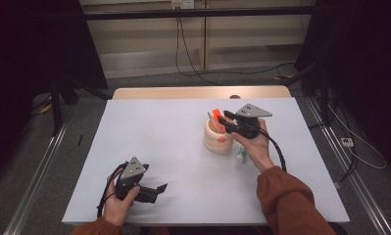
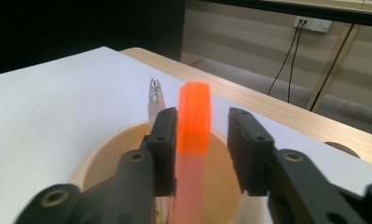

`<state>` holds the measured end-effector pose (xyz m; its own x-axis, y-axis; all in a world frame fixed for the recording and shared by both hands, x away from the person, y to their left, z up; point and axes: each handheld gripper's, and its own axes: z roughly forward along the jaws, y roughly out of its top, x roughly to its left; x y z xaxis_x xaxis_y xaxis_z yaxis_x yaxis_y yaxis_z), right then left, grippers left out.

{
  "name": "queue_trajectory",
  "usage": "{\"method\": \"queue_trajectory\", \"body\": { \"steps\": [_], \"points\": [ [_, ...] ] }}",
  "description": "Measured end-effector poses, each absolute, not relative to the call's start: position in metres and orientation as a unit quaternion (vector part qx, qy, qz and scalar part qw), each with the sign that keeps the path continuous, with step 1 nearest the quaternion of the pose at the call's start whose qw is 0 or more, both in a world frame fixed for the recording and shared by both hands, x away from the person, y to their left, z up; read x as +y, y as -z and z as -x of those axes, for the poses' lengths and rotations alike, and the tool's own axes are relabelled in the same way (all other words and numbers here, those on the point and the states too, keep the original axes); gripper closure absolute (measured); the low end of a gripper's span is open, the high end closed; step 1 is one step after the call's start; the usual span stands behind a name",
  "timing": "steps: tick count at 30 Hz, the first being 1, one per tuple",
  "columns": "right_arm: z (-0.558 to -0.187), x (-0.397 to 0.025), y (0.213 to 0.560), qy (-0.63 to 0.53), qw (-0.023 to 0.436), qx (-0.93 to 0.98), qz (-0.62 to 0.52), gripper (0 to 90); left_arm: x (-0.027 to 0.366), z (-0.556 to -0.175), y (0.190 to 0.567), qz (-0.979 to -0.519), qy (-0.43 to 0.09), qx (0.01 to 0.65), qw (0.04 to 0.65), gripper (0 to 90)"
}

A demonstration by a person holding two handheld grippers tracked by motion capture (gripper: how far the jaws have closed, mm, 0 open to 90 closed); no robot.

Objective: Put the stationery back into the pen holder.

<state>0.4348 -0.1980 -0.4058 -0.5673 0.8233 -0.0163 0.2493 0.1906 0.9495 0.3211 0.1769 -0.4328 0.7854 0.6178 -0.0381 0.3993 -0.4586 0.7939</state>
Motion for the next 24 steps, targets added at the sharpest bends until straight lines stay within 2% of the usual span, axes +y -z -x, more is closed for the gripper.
{"method": "queue_trajectory", "body": {
  "steps": [2, 13, 18, 24],
  "points": [
    [-0.434, -0.200, 0.404, -0.519, 0.278, 0.718, -0.373, 60.5, 0.177, -0.321, 0.433, -0.844, -0.128, 0.301, 0.424, 5.8],
    [-0.428, -0.208, 0.395, -0.508, 0.275, 0.718, -0.388, 28.4, 0.177, -0.320, 0.433, -0.844, -0.128, 0.303, 0.425, 5.8],
    [-0.428, -0.212, 0.394, -0.506, 0.276, 0.715, -0.395, 16.8, 0.178, -0.321, 0.432, -0.844, -0.130, 0.302, 0.424, 5.8],
    [-0.425, -0.218, 0.390, -0.498, 0.278, 0.713, -0.407, 10.5, 0.178, -0.321, 0.432, -0.844, -0.130, 0.301, 0.425, 5.8]
  ]
}}
